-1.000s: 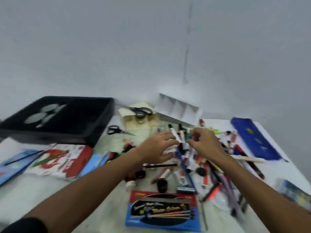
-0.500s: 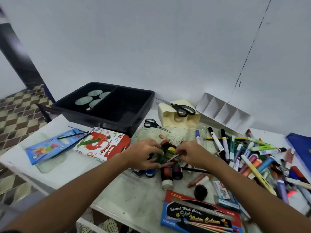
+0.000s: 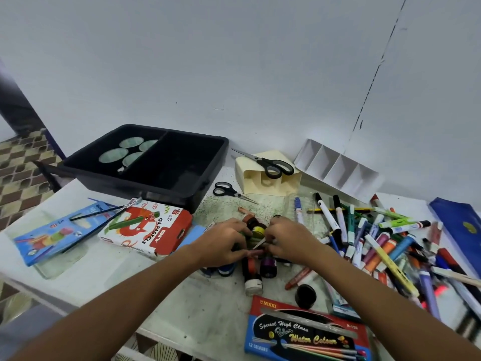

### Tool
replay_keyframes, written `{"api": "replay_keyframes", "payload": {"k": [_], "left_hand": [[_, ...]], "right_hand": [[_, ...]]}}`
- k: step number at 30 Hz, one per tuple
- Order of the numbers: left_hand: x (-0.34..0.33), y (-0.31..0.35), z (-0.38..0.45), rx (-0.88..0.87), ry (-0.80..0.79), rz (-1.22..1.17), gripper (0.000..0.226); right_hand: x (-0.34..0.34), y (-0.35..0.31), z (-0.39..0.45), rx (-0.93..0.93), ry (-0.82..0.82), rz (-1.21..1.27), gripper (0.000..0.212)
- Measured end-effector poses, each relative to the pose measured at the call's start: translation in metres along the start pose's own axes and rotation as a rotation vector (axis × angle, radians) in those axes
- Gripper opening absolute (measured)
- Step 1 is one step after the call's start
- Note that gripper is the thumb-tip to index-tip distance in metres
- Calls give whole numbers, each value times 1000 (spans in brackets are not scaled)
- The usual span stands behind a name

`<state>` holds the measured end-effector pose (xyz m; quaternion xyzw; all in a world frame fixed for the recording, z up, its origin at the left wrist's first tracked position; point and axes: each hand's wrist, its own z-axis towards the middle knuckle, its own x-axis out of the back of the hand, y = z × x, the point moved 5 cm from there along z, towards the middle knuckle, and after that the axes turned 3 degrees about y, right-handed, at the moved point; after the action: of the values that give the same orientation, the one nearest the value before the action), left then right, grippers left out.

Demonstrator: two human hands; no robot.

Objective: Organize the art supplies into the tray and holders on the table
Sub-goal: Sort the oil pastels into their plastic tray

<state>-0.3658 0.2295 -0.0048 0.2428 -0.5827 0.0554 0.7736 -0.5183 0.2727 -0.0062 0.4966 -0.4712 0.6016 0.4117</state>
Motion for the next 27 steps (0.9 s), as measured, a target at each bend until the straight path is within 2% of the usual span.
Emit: {"api": "replay_keyframes", "payload": {"k": [4, 9, 11, 13, 18, 20, 23, 27], "left_hand": [[8, -1, 5, 41, 7, -30, 21], [32, 0, 18, 214, 126, -202, 12], [39, 5, 27, 262, 160, -366, 8], [42, 14, 39, 290, 175, -566, 14], [35, 52, 77, 319, 188, -1011, 20], [22, 74, 99, 317, 163, -1104, 19], [-1, 115, 132, 271, 108, -1176, 21], [-38, 184, 170, 222, -34, -1214, 23]], "right_hand": [[9, 13, 0, -120, 17, 259, 1], [27, 34, -8, -285, 130, 741, 14], [31, 44, -16, -388, 196, 969, 21], [34, 55, -28, -468, 265, 1172, 24], [47, 80, -70, -573, 418, 1592, 23], [55, 93, -98, -618, 518, 1748, 25], [65, 114, -147, -681, 691, 1829, 27], [73, 142, -232, -863, 869, 1646, 23]]}}
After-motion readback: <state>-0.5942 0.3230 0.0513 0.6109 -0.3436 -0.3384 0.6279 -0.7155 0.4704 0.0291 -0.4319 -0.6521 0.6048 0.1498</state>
